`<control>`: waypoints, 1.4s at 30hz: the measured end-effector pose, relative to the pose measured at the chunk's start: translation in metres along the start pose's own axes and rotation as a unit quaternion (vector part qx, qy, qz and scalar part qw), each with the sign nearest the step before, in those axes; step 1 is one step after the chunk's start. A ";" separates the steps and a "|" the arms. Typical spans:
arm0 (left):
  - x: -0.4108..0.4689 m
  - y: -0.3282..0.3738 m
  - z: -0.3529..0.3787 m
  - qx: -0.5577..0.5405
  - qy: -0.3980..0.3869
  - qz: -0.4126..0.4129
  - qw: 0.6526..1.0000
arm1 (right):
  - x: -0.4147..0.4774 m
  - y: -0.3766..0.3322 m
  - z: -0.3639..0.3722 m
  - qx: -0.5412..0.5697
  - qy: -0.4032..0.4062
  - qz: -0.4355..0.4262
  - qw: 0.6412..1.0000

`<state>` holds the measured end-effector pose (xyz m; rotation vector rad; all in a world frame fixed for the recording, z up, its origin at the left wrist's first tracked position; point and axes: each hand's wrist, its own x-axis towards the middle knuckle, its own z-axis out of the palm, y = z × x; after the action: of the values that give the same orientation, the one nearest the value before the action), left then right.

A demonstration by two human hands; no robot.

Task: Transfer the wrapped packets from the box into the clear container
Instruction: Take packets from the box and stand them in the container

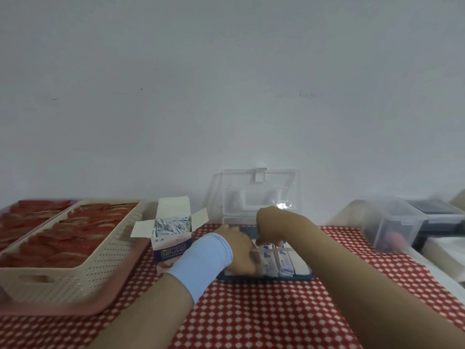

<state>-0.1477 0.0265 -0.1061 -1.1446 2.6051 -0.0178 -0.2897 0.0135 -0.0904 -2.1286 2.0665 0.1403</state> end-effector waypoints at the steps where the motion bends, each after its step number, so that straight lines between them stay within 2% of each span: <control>1: -0.001 0.001 -0.001 -0.003 -0.003 -0.002 1.000 | 0.000 0.001 -0.002 0.001 0.004 0.001 1.000; 5: -0.001 0.002 -0.002 -0.008 -0.006 -0.015 1.000 | -0.003 0.001 -0.006 0.026 -0.009 -0.029 0.999; 9: -0.003 0.001 -0.002 -0.008 -0.002 -0.013 1.000 | -0.010 -0.003 0.002 0.001 -0.040 -0.050 0.998; 13: -0.015 -0.010 -0.011 -0.093 0.055 0.021 0.994 | -0.016 0.002 -0.014 0.067 -0.007 -0.060 0.996; 15: -0.027 -0.022 -0.018 -0.183 0.102 0.034 0.977 | -0.021 0.002 -0.032 0.094 0.023 -0.071 0.993; 18: -0.054 -0.048 -0.032 -0.325 0.219 0.000 0.920 | -0.025 -0.007 -0.052 0.149 0.079 -0.086 0.982; 20: -0.068 -0.070 -0.036 -0.342 0.293 -0.041 0.892 | -0.028 -0.020 -0.058 0.176 0.117 -0.104 0.972; 22: -0.078 -0.093 -0.033 -0.335 0.330 -0.090 0.878 | -0.031 -0.041 -0.058 0.195 0.132 -0.133 0.963; 25: -0.089 -0.122 -0.014 -0.325 0.325 -0.166 0.873 | -0.031 -0.077 -0.051 0.200 0.141 -0.170 0.955; 28: -0.095 -0.137 0.007 -0.310 0.294 -0.202 0.881 | -0.022 -0.103 -0.041 0.176 0.164 -0.173 0.955; 33: -0.091 -0.150 0.024 -0.319 0.278 -0.175 0.889 | 0.001 -0.129 -0.027 0.133 0.178 -0.150 0.963; 37: -0.085 -0.159 0.025 -0.352 0.290 -0.165 0.874 | 0.013 -0.148 -0.020 0.101 0.164 -0.144 0.970; 42: -0.083 -0.166 0.031 -0.331 0.301 -0.171 0.878 | 0.026 -0.163 -0.012 0.072 0.166 -0.128 0.975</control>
<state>0.0329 -0.0240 -0.0927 -2.1209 2.9772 0.5745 -0.1267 -0.0101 -0.0741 -2.4318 1.8598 -0.4135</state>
